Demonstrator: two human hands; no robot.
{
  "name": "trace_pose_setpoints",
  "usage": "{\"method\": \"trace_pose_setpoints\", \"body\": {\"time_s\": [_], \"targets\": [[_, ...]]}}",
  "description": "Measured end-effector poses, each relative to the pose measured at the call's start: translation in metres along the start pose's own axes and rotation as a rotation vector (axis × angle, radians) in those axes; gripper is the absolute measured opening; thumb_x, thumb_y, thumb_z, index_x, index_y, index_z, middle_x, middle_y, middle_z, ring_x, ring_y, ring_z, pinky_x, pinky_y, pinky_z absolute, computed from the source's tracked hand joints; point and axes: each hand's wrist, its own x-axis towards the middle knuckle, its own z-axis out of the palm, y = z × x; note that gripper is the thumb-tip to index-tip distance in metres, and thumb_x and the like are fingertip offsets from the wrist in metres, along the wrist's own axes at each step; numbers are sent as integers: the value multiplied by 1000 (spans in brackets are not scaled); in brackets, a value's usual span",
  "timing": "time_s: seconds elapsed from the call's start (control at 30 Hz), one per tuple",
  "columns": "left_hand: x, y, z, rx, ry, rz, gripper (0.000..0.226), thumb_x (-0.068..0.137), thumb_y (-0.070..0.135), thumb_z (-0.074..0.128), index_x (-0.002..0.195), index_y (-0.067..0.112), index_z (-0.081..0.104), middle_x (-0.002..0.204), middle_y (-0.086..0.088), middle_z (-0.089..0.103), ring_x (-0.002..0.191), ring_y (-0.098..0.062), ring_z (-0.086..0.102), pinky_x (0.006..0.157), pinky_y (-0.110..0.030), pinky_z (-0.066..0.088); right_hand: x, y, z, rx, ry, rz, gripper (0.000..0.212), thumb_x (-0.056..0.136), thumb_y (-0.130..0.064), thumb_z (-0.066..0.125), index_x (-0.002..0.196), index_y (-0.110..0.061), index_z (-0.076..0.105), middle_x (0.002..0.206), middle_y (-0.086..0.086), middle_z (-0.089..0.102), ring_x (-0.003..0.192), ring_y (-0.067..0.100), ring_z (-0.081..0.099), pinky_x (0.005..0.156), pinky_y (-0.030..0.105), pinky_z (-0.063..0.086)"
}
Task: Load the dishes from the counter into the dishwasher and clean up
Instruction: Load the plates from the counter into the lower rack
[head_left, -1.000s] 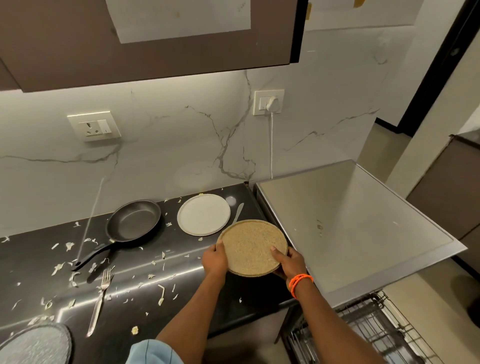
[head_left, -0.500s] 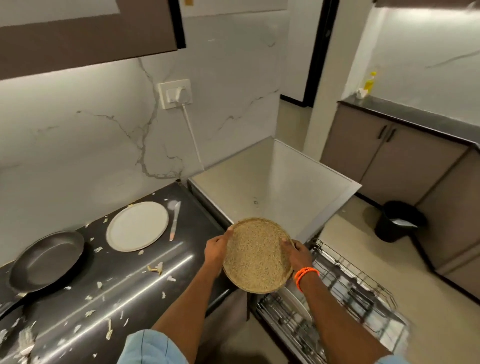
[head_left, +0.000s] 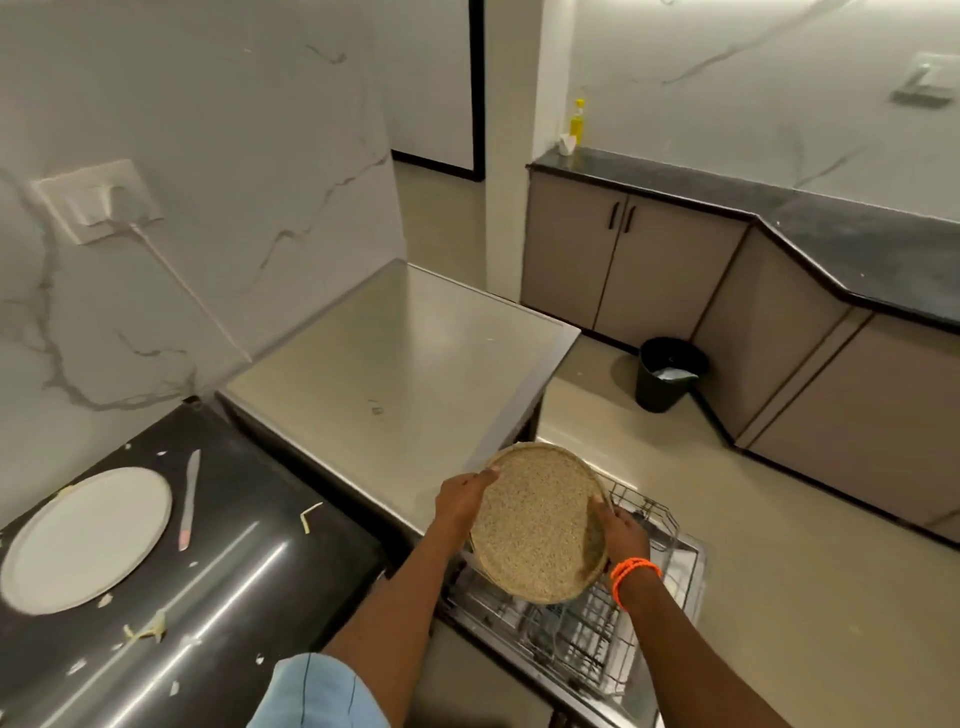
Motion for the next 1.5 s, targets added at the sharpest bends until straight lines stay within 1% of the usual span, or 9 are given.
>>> {"method": "trace_pose_setpoints", "body": {"time_s": [0.2,0.37,0.47,0.7,0.8,0.93,1.1,1.33,1.5], "targets": [[13,-12,64,194,-41,-47,29,88,36,76,90,8,70,87,0,68,78,-15,65,73,-30,54,36,15,-55,12,112,135,41,90,-32,71,122,-6,67,116,15,69,102,35,65,96,52,53],[39,-42,97,291,-38,-154,18,86,26,77,95,10,75,103,-7,74,98,-24,68,91,-40,55,65,38,-85,-40,176,273,34,92,-20,68,120,-1,66,114,17,67,100,35,64,95,50,53],[52,-65,109,299,-50,-232,10,89,16,74,98,12,73,94,-1,70,90,-17,64,82,-33,53,86,69,-92,-137,198,339,27,93,-15,65,113,3,69,117,20,68,101,36,63,94,50,53],[147,-147,110,275,3,-411,36,68,27,63,101,17,70,108,-11,69,98,-32,66,91,-51,58,145,137,-59,-117,231,426,40,84,4,62,120,-13,67,116,15,67,102,38,64,83,49,57],[188,-185,115,230,86,-410,57,62,30,60,114,9,70,102,-8,71,95,-33,68,88,-54,59,177,169,-38,-69,257,484,36,81,9,62,115,-1,67,101,19,68,83,33,65,64,38,58],[217,-198,123,147,179,-417,28,90,10,63,118,5,65,106,-14,68,93,-31,66,74,-40,59,214,209,-13,-43,199,581,9,83,10,61,92,9,64,68,18,64,42,24,60,42,30,53],[271,-234,108,138,260,-387,19,93,6,64,112,2,67,98,-14,67,83,-26,63,45,-23,52,255,250,25,-26,149,697,13,87,5,60,74,5,59,48,17,58,32,23,55,35,26,47],[332,-276,90,260,349,-339,22,91,13,70,112,12,73,97,-8,73,73,-18,67,49,-21,54,300,300,66,3,121,743,22,90,3,58,69,1,56,50,13,55,33,20,51,39,26,47],[349,-308,87,252,395,-376,28,87,15,72,114,10,75,101,-13,75,88,-31,72,72,-44,63,308,316,79,3,120,755,22,90,5,56,68,2,56,54,15,55,43,22,52,48,30,47]]}}
